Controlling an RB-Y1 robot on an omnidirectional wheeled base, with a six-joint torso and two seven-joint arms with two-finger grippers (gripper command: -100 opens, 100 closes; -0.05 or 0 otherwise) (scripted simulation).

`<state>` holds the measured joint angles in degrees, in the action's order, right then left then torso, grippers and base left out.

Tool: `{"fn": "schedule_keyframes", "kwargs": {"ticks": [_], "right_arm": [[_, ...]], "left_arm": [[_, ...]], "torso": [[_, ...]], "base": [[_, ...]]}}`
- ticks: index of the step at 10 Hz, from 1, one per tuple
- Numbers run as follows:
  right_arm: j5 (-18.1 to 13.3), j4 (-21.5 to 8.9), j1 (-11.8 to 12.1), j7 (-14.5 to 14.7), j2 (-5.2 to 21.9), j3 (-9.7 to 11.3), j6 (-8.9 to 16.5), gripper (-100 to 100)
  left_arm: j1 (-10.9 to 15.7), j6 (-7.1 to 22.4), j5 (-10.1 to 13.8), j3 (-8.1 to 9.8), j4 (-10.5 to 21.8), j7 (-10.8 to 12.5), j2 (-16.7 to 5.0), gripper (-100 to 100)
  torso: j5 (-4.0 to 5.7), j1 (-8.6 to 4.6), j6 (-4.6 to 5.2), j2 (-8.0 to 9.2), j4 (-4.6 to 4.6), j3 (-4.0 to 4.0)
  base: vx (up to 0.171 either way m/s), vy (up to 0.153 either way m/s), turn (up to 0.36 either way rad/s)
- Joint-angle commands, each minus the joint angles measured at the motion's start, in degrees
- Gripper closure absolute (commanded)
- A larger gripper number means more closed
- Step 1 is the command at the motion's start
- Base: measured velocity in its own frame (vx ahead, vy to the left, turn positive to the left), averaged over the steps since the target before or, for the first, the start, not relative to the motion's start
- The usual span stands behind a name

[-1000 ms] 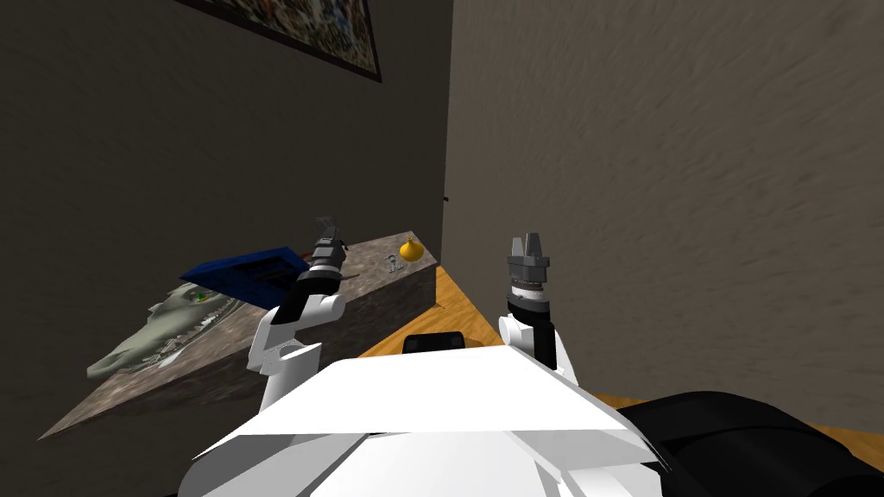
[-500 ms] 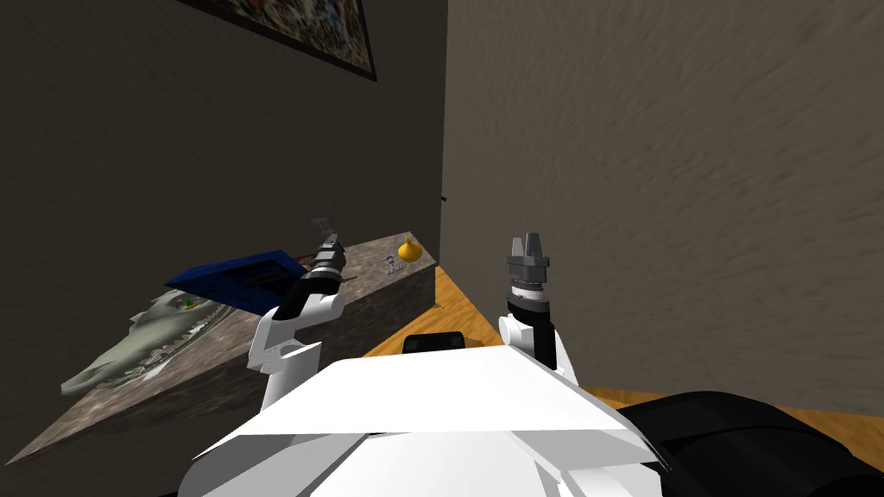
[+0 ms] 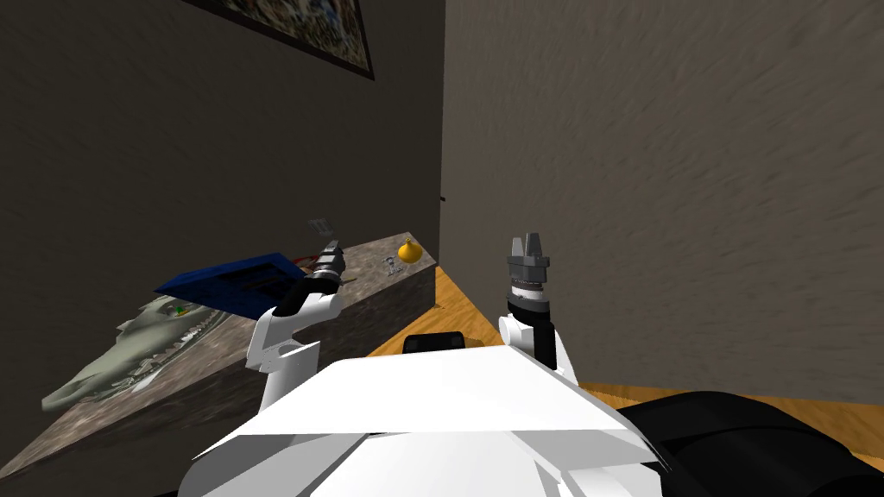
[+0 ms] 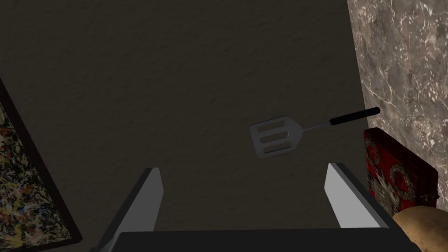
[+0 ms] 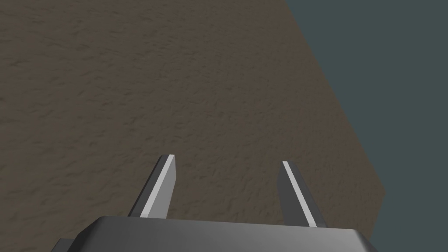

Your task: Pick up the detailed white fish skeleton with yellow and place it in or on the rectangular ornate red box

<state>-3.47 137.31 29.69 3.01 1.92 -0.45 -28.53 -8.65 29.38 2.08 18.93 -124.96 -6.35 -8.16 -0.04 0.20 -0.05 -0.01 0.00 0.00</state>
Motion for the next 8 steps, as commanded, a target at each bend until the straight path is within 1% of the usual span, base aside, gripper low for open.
{"fn": "schedule_keyframes", "kwargs": {"ticks": [1,2,3,4,5,6,7,8], "right_arm": [[0.0,0.0,0.0,0.0,0.0,0.0,0.0,0],[0.0,0.0,0.0,0.0,0.0,0.0,0.0,0],[0.0,0.0,0.0,0.0,0.0,0.0,0.0,0],[0.0,0.0,0.0,0.0,0.0,0.0,0.0,0],[0.0,0.0,0.0,0.0,0.0,0.0,0.0,0],[0.0,0.0,0.0,0.0,0.0,0.0,0.0,0],[0.0,0.0,0.0,0.0,0.0,0.0,0.0,0],[0.0,0.0,0.0,0.0,0.0,0.0,0.0,0]], "left_arm": [[-0.1,2.9,0.1,0.62,0.5,0.5,-0.1,-100],[-0.1,3.7,0.1,0.62,0.5,0.5,-0.1,-100],[-0.1,5.8,0.1,1.08,1.0,0.8,0.0,-100],[-0.1,6.4,0.1,1.08,1.0,0.8,0.0,-100],[-0.2,8.2,0.2,1.51,1.5,1.2,0.0,-100],[-0.2,9.1,0.2,1.51,1.5,1.2,0.0,-100],[-0.4,11.1,0.2,1.9,2.1,1.6,0.1,-100],[-0.4,11.7,0.2,1.9,2.1,1.6,0.1,-100]], "torso": [[0.0,0.0,0.0,0.0,0.0,0.0],[0.0,0.02,0.0,-0.01,0.0,0.0],[0.0,0.0,0.01,-0.01,0.0,0.01],[-0.01,0.04,0.01,-0.01,0.0,0.01],[-0.01,0.02,0.0,-0.01,0.0,0.01],[-0.01,0.03,0.0,0.0,0.0,0.0],[-0.01,0.03,0.0,-0.01,0.0,0.01],[-0.01,0.04,0.0,-0.05,0.01,0.03]], "base": [[0.015,0.041,-0.037],[0.014,0.036,-0.023],[0.012,0.049,-0.042],[0.015,0.044,-0.021],[0.012,0.047,-0.028],[0.013,0.043,-0.019],[0.027,0.048,-0.029],[0.023,0.051,-0.014]]}}
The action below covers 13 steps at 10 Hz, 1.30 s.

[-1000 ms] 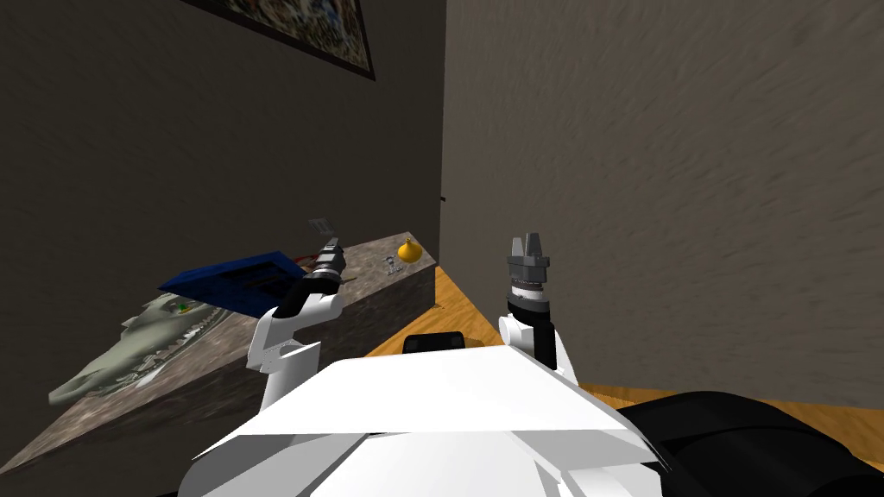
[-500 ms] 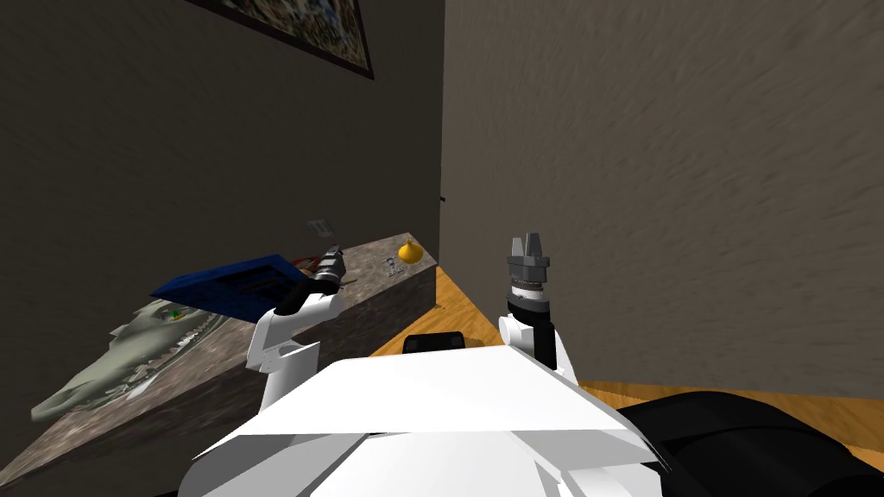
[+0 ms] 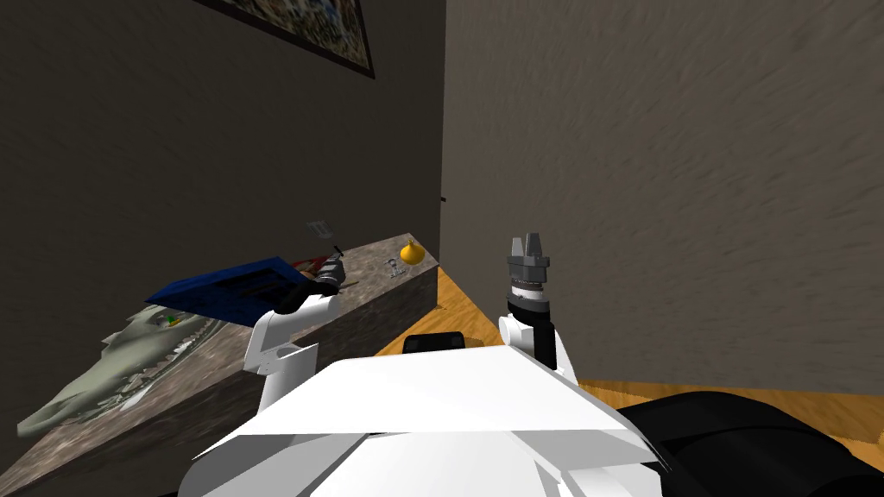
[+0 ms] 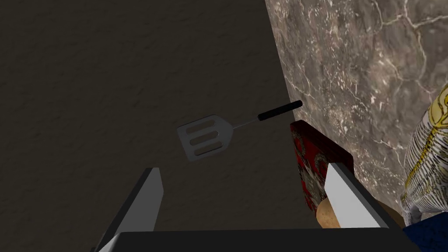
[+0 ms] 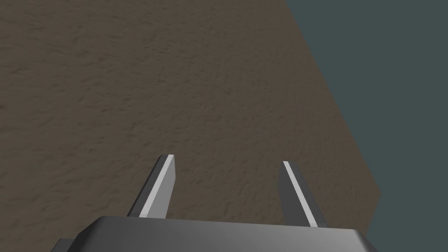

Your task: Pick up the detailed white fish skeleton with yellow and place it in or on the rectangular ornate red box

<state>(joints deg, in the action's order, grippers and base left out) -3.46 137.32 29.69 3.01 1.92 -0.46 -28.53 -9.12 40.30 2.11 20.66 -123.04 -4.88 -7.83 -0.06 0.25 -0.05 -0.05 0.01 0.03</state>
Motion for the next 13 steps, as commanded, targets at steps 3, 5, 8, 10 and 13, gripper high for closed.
{"fn": "schedule_keyframes", "kwargs": {"ticks": [3,5,8,10,13], "right_arm": [[0.0,0.0,0.0,0.0,0.0,0.0,0.0,0],[0.0,0.0,0.0,0.0,0.0,0.0,0.0,0],[0.0,0.0,0.0,0.0,0.0,0.0,0.0,0],[0.0,0.0,0.0,0.0,0.0,0.0,0.0,0],[0.0,0.0,0.0,0.0,0.0,0.0,0.0,0]], "left_arm": [[-0.3,5.2,0.3,0.86,1.2,0.8,0.0,-100],[-0.6,7.7,0.4,1.15,1.7,1.1,0.2,-100],[-1.5,13.2,0.6,1.84,3.1,2.0,0.9,-100],[-2.1,16.1,0.7,2.14,4.1,2.5,1.6,-100],[-2.7,17.7,0.8,2.23,4.8,2.7,2.2,-100]], "torso": [[0.01,-0.02,0.0,0.02,0.0,-0.01],[-0.01,0.02,0.0,0.04,-0.01,-0.02],[-0.02,0.1,0.01,-0.04,0.01,0.02],[-0.05,0.19,0.0,-0.04,0.01,0.02],[-0.02,0.04,0.0,-0.05,0.01,0.03]], "base": [[0.018,0.054,-0.021],[0.014,0.053,-0.017],[0.03,0.085,-0.028],[0.034,0.097,-0.02],[0.029,0.054,-0.014]]}}
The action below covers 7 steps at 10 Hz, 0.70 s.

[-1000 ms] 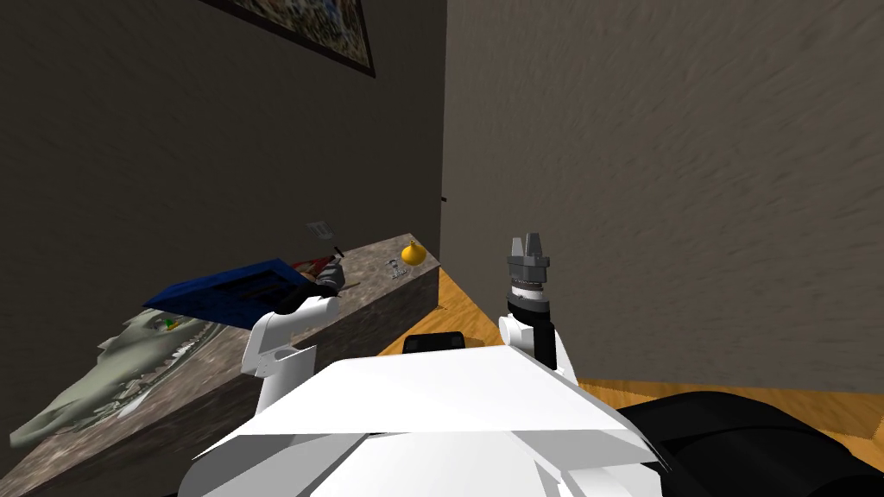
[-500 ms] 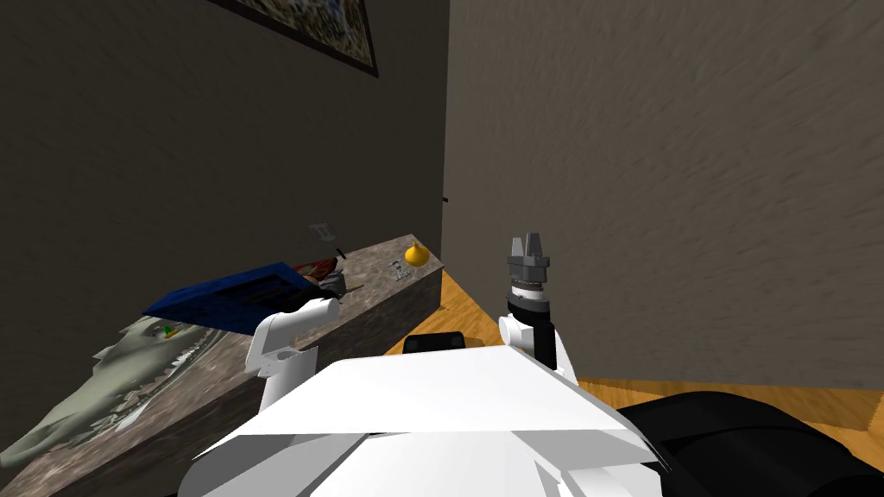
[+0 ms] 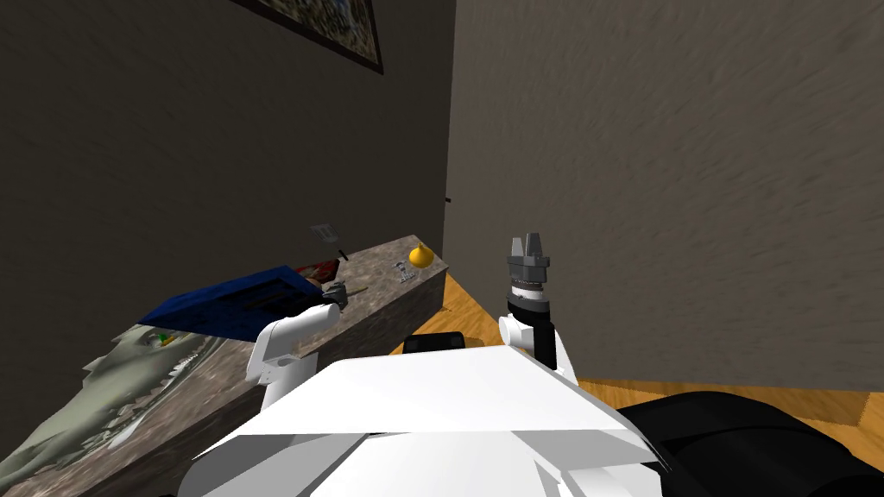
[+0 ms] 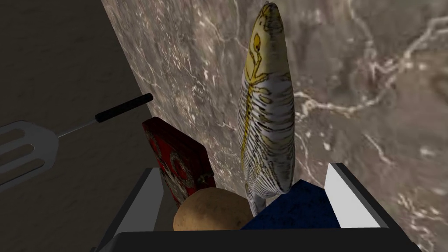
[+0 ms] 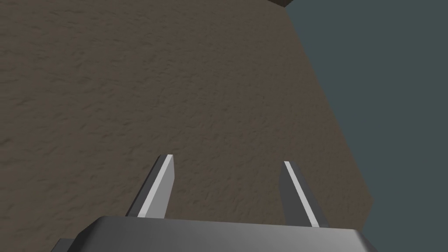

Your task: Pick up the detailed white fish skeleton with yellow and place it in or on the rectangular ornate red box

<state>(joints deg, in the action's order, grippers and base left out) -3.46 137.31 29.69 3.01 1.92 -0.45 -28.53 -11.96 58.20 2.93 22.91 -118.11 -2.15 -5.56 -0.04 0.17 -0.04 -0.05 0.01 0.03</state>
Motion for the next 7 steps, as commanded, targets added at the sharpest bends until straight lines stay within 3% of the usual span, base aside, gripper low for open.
{"fn": "schedule_keyframes", "kwargs": {"ticks": [1,2,5,7], "right_arm": [[0.0,0.0,0.0,0.0,0.0,0.0,0.0,0],[0.0,0.0,0.0,0.0,0.0,0.0,0.0,0],[0.0,0.0,0.0,0.0,0.0,0.0,0.0,0],[0.0,0.0,0.0,0.0,0.0,0.0,0.0,0]], "left_arm": [[0.0,0.0,0.0,0.0,0.0,0.0,0.0,0],[1.1,-0.5,0.0,0.74,1.9,0.3,-0.8,-100],[4.4,-1.8,-0.2,2.96,7.6,1.3,-3.1,-100],[5.5,-2.3,-0.2,3.7,9.4,1.6,-3.9,-100]], "torso": [[0.0,0.0,0.0,0.0,0.0,0.0],[0.02,-0.09,0.0,0.05,-0.01,-0.03],[0.05,-0.2,0.02,0.31,-0.07,-0.18],[0.05,-0.17,0.0,0.33,-0.08,-0.2]], "base": [[0.003,0.006,0.0],[-0.022,-0.007,-0.091],[-0.07,-0.02,-0.136],[-0.057,-0.009,-0.074]]}}
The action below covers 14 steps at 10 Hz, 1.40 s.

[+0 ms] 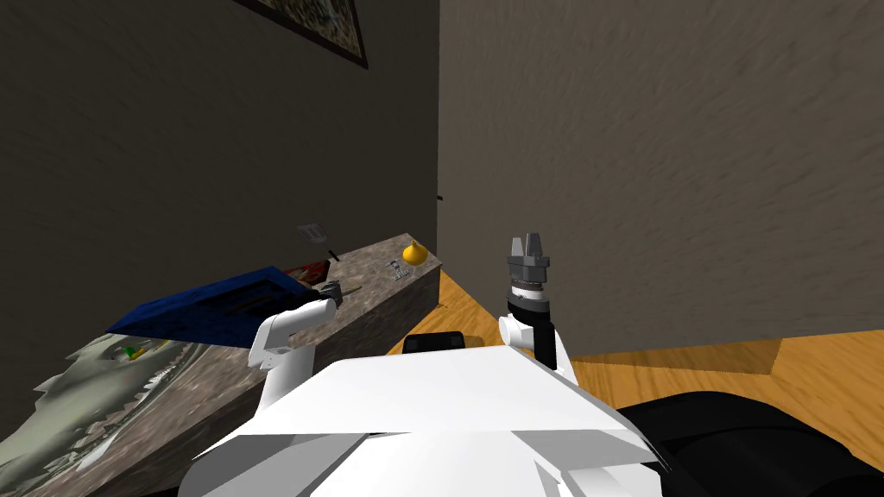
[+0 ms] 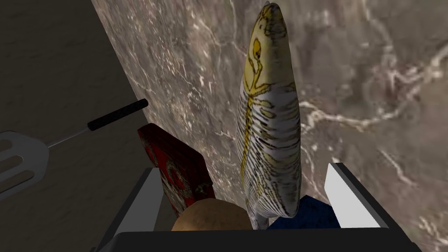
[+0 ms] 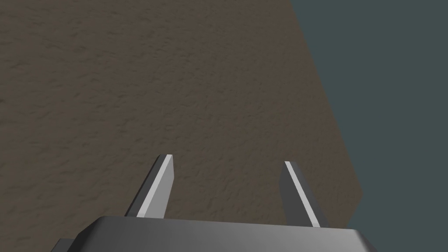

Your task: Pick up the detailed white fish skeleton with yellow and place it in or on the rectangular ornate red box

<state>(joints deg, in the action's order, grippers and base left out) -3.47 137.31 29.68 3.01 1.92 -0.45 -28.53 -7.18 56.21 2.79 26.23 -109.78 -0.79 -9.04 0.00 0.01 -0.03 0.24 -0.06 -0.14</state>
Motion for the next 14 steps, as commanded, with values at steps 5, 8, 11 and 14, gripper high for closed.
{"fn": "schedule_keyframes", "kwargs": {"ticks": [5,8,11,14], "right_arm": [[0.0,0.0,0.0,0.0,0.0,0.0,0.0,0],[0.0,0.0,0.0,0.0,0.0,0.0,0.0,0],[0.0,0.0,0.0,0.0,0.0,0.0,0.0,0],[0.0,0.0,0.0,0.0,0.0,0.0,0.0,0]], "left_arm": [[5.1,-2.1,-0.3,3.34,8.7,1.5,-3.5,-100],[5.6,-2.6,-0.2,3.71,9.8,1.6,-4.0,100],[5.6,-2.7,-0.2,3.71,9.8,1.6,-4.0,100],[4.0,-1.6,-0.2,2.6,6.9,1.2,-2.8,100]], "torso": [[0.0,-0.01,-0.01,-0.03,0.01,0.02],[0.0,0.0,-0.04,-0.07,0.01,0.03],[0.0,0.02,-0.04,-0.2,0.06,0.12],[0.02,0.02,-0.04,-0.2,0.04,0.11]], "base": [[-0.058,-0.021,-0.108],[-0.033,-0.012,-0.051],[0.0,0.0,0.0],[0.014,0.005,0.063]]}}
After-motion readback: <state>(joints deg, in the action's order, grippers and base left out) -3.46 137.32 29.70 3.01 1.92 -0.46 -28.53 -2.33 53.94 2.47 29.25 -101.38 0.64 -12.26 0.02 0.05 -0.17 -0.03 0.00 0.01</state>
